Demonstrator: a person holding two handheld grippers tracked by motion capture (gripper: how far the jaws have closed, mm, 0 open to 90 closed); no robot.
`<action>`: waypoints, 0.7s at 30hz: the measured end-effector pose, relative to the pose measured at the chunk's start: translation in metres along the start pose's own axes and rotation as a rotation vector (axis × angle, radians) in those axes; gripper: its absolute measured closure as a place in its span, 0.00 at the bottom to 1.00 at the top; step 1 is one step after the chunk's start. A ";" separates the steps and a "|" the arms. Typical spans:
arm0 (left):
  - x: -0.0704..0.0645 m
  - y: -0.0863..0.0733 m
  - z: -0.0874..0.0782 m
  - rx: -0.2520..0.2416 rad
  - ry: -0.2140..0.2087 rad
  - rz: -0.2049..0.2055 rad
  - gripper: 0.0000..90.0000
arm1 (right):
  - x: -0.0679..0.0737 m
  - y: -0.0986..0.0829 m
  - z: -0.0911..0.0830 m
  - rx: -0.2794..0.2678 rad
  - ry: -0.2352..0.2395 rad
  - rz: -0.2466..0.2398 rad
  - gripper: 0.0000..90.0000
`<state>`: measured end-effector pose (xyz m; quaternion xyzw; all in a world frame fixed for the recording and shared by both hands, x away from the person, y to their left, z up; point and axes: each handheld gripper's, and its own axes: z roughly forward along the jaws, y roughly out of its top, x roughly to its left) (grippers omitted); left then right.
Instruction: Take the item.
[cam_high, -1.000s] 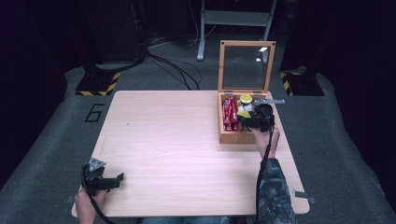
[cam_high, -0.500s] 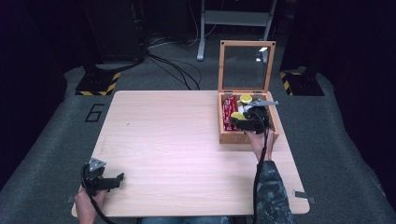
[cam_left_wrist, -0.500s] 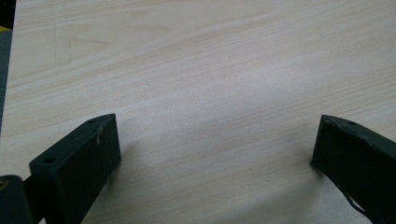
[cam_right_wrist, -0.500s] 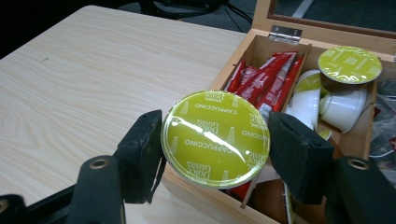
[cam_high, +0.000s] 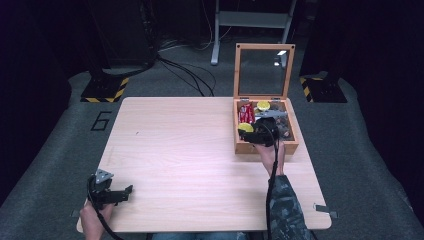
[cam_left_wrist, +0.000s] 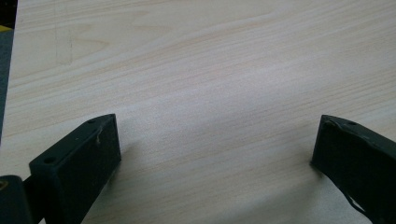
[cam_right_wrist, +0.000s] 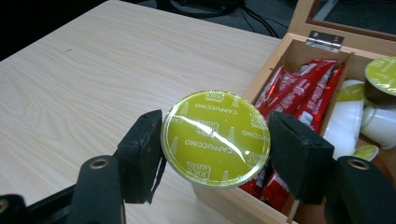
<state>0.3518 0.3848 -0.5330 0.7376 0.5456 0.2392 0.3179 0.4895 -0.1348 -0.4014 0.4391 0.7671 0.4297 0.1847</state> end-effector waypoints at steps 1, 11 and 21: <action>0.000 0.000 0.000 0.000 0.000 0.000 0.01 | 0.002 0.000 0.001 0.000 0.005 -0.013 0.41; 0.000 0.000 0.000 0.000 0.000 0.001 0.01 | 0.021 -0.002 0.008 -0.002 0.032 -0.031 0.41; 0.000 0.000 0.000 -0.001 0.001 0.000 0.01 | 0.035 -0.007 0.018 0.006 0.060 -0.049 0.41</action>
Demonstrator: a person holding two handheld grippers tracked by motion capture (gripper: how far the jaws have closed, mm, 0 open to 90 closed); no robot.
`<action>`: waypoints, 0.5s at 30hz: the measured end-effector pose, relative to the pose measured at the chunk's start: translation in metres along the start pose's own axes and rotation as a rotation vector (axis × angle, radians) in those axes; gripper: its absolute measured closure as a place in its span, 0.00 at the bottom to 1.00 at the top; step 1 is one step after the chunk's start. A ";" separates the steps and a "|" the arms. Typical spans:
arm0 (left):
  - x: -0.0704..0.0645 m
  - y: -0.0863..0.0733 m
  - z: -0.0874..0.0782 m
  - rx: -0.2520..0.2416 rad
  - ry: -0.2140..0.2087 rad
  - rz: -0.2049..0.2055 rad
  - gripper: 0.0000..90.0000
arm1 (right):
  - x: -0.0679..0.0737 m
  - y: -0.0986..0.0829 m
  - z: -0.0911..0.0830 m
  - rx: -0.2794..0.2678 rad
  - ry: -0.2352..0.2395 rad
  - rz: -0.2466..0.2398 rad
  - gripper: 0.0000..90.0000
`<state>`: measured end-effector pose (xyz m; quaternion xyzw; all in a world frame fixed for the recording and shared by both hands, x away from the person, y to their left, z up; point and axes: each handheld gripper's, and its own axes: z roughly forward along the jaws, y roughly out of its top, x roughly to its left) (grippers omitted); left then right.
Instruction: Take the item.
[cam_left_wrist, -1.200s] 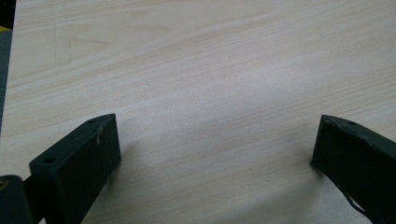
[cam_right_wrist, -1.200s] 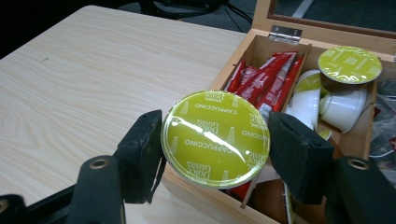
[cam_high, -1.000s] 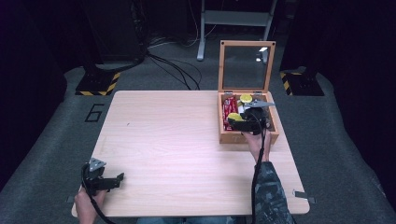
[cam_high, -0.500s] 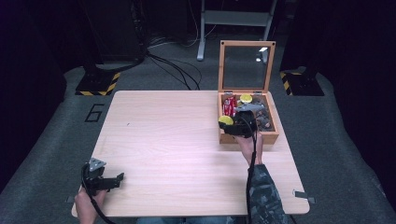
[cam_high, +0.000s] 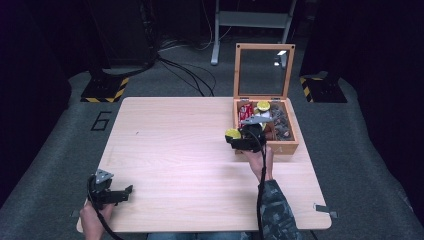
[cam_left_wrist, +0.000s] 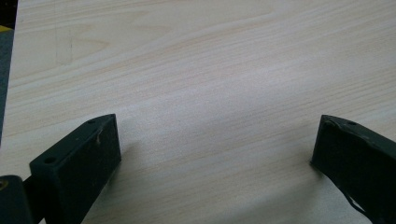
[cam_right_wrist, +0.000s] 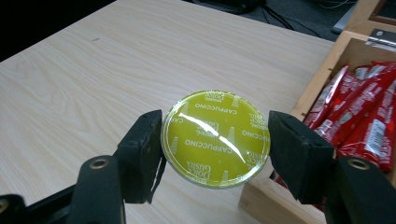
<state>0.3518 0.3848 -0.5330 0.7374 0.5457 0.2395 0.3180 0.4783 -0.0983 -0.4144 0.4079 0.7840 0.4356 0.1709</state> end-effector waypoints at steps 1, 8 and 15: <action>0.000 0.000 0.000 0.000 0.000 0.000 0.01 | 0.001 -0.001 0.001 0.000 0.005 -0.004 0.41; 0.000 0.000 0.000 0.001 0.001 0.000 0.01 | 0.012 -0.003 0.010 0.005 0.024 -0.018 0.41; 0.000 0.000 0.000 -0.001 0.001 0.000 0.01 | 0.024 -0.011 0.026 0.024 0.054 -0.025 0.41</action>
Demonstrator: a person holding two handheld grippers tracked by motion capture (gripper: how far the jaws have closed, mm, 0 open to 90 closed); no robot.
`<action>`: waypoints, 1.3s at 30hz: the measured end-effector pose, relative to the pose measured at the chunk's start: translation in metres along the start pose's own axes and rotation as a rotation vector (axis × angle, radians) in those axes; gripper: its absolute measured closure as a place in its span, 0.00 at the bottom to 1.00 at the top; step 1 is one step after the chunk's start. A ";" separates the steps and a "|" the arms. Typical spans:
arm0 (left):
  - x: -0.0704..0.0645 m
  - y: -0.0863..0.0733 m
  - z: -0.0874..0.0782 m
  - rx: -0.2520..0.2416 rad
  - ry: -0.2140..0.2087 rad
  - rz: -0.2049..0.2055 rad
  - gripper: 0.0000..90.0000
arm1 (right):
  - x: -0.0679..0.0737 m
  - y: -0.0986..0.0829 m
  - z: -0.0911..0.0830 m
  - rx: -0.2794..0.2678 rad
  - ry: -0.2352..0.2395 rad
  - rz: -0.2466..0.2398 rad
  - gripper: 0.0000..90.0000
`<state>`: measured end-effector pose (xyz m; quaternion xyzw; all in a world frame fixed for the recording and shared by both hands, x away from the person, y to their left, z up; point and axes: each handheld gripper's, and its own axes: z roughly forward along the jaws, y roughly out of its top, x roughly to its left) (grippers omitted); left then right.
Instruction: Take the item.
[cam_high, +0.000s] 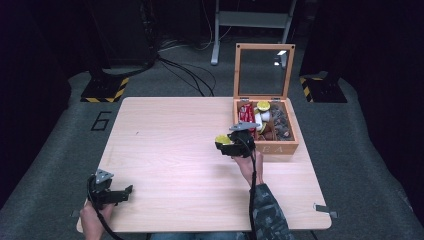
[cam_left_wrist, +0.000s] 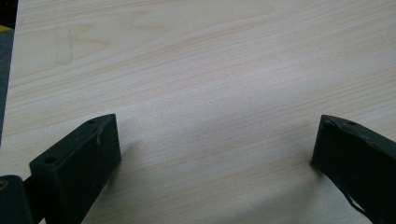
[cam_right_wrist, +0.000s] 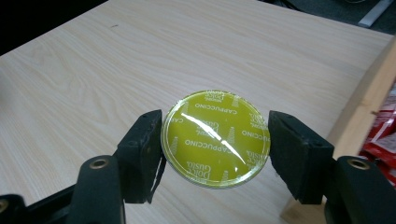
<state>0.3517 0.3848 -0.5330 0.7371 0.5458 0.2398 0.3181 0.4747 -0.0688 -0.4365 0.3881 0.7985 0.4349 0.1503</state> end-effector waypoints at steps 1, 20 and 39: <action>0.000 0.000 0.000 0.001 0.000 0.000 0.01 | 0.001 -0.001 0.003 0.004 0.004 -0.011 0.41; 0.000 0.000 0.000 0.001 0.000 -0.001 0.01 | 0.018 -0.022 0.051 0.076 0.036 -0.020 0.41; 0.000 0.000 0.000 0.004 -0.001 0.001 0.01 | 0.026 -0.034 0.068 0.123 0.039 -0.026 0.39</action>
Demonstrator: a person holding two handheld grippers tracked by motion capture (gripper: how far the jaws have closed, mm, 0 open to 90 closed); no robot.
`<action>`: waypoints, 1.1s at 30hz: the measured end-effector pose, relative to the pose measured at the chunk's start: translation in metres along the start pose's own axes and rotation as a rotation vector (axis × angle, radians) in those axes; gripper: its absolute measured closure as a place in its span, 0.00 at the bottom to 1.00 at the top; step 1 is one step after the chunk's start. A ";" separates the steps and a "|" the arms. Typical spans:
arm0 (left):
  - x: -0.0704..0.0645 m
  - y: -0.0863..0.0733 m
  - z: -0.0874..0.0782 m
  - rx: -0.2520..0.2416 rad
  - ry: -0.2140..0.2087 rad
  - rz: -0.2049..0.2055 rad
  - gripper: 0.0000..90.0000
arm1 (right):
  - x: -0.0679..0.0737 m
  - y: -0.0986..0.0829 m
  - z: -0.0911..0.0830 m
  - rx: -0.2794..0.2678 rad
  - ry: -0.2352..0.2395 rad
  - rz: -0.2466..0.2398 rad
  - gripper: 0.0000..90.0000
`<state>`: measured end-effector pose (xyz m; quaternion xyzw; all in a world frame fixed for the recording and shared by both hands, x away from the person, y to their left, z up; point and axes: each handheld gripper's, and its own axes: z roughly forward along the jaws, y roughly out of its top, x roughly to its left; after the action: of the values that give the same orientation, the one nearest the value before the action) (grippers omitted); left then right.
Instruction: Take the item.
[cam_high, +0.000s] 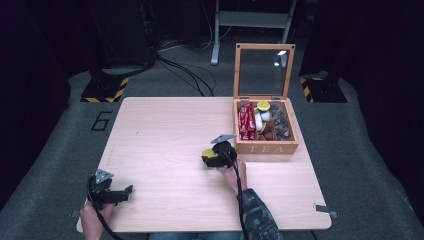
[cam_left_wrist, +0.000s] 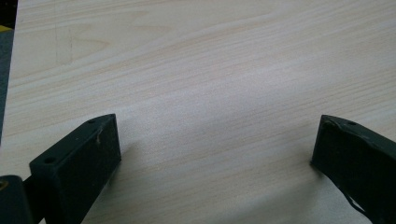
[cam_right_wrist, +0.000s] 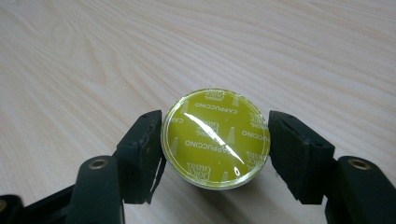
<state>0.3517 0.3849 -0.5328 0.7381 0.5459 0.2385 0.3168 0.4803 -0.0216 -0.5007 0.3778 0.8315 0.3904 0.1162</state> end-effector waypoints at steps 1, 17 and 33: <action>0.000 0.000 0.000 -0.001 0.001 0.000 0.01 | 0.001 0.000 -0.001 -0.005 0.000 0.001 0.35; 0.000 0.000 0.000 -0.003 0.001 0.001 0.01 | 0.012 -0.006 -0.033 -0.002 0.042 -0.019 0.15; 0.000 0.000 0.000 -0.007 0.000 0.001 0.01 | 0.003 -0.044 -0.082 -0.007 -0.042 -0.003 0.11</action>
<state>0.3518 0.3847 -0.5332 0.7370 0.5449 0.2407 0.3193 0.4144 -0.0840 -0.4781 0.3841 0.8280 0.3853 0.1356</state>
